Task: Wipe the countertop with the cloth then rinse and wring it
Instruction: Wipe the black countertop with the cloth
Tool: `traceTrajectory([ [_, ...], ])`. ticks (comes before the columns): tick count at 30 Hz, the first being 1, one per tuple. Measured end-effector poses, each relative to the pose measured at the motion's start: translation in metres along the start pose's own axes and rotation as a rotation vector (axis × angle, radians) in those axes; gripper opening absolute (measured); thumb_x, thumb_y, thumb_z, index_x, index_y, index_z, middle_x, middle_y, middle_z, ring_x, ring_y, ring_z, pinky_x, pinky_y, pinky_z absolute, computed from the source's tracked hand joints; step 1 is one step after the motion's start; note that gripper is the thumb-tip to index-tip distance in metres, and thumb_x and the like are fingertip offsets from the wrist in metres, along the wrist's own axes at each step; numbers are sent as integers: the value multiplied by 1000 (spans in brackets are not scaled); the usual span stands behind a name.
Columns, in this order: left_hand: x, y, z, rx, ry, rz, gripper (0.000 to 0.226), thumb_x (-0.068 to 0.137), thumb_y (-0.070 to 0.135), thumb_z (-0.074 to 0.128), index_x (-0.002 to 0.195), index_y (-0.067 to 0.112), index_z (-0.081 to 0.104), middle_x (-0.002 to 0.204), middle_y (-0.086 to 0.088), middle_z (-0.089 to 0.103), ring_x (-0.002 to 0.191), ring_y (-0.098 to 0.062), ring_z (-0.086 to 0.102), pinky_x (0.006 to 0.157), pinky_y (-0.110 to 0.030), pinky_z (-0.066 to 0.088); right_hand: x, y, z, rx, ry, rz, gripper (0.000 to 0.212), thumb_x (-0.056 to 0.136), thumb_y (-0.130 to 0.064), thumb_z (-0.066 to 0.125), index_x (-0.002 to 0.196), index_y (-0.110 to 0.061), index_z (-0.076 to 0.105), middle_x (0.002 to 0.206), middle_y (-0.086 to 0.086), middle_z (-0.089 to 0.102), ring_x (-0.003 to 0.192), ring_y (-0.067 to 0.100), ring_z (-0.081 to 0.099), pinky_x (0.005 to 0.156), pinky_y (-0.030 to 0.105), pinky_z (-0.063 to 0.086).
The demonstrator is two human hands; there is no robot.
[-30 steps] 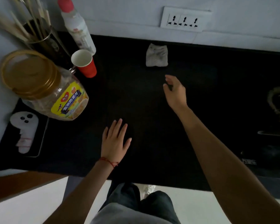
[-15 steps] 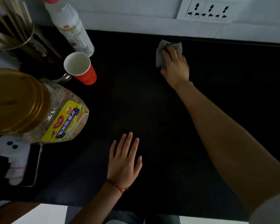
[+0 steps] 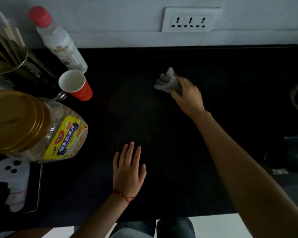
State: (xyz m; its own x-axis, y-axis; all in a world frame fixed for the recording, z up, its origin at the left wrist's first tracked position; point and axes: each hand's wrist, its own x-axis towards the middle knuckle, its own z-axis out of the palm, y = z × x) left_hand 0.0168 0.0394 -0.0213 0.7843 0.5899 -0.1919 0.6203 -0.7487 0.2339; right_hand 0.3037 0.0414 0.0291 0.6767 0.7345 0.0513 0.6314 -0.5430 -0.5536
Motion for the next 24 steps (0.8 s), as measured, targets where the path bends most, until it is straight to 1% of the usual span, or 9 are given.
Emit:
traceTrajectory([
  [2,0,-1,-1,-9,-11,3,52,83,38,39,126,11,53,136,-15,52,125,-33,49,101,-54,37,-39,3,-8,215,113,138,35,86,-20,55,121,-15,51,103,-8,61,88,-2,59,74,13,51],
  [4,0,0,-4,-21,-18,11,53,83,37,38,125,9,54,135,-18,52,125,-35,49,99,-56,39,-77,4,-20,460,178,312,23,87,-23,54,110,-21,57,89,-18,58,75,-13,57,58,3,45],
  [6,0,1,-7,-31,-26,18,53,83,37,38,124,7,55,134,-20,52,124,-38,49,98,-57,39,-114,7,-33,731,242,493,12,88,-28,51,93,-29,62,84,-15,61,74,-10,59,55,7,46],
  [9,-1,4,-9,-73,-10,3,48,83,28,54,125,4,54,137,-25,47,128,-43,43,101,-59,36,-179,21,-50,1015,349,731,28,89,-30,49,65,-30,64,70,-12,60,68,7,55,54,18,44],
  [11,-1,10,-10,-112,-26,-16,49,83,21,61,128,4,51,142,-25,40,133,-41,35,106,-57,31,-223,31,-64,1222,421,888,26,88,-28,52,65,-25,63,69,-5,60,66,11,54,50,22,45],
  [13,-2,22,-11,-151,-45,8,47,85,20,59,129,4,50,143,-24,39,135,-38,33,107,-54,30,-270,43,-78,1372,496,982,17,87,-30,55,81,-18,66,78,1,69,72,15,66,53,24,50],
  [18,-26,100,-4,-265,-65,237,35,84,12,61,117,-1,58,128,-23,53,122,-38,47,100,-48,40,-400,76,-105,1410,638,939,13,83,-17,59,90,-7,65,79,6,69,72,17,68,57,27,56],
  [21,-58,172,11,-270,-53,490,28,79,3,65,106,-6,64,113,-26,61,109,-42,56,94,-48,45,-485,104,-112,1338,760,1028,11,82,-12,61,89,-5,64,80,11,67,74,23,66,65,40,58],
  [24,-105,247,34,-254,-133,666,29,78,10,58,102,-5,66,108,-24,64,104,-39,59,93,-45,46,-576,133,-114,1232,894,1182,8,81,-10,64,88,-6,63,84,16,63,75,26,61,60,34,55],
])
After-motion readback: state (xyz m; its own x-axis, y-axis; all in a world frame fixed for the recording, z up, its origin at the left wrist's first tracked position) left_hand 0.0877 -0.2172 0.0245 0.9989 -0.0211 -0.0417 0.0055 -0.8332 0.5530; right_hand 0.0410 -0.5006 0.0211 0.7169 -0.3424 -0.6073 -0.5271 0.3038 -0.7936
